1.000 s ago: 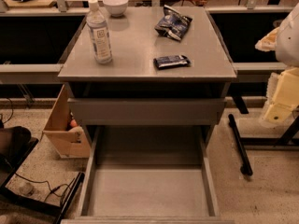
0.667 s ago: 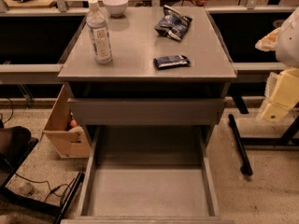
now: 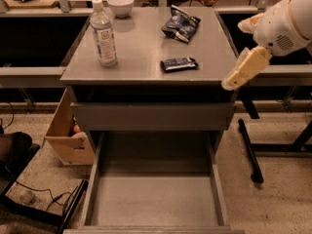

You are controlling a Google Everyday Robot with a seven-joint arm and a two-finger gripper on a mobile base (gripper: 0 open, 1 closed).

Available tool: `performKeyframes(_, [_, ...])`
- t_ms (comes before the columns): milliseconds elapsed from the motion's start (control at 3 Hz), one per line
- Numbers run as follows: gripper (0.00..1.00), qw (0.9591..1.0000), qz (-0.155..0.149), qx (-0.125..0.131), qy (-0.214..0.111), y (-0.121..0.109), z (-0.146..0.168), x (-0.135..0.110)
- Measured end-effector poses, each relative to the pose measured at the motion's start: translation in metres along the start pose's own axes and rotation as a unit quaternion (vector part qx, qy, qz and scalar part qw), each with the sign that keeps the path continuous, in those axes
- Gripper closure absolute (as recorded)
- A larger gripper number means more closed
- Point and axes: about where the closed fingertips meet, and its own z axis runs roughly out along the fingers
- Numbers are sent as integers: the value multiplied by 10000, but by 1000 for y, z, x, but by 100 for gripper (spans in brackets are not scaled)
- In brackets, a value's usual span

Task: Place rxbar blueberry into middle drawer

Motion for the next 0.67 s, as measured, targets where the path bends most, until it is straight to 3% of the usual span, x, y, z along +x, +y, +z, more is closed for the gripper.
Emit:
performKeyframes(333, [0,9987,203,116,-449,-34,31,-23])
performKeyframes(667, [0,9987,203,116,-449,-34,31,-23])
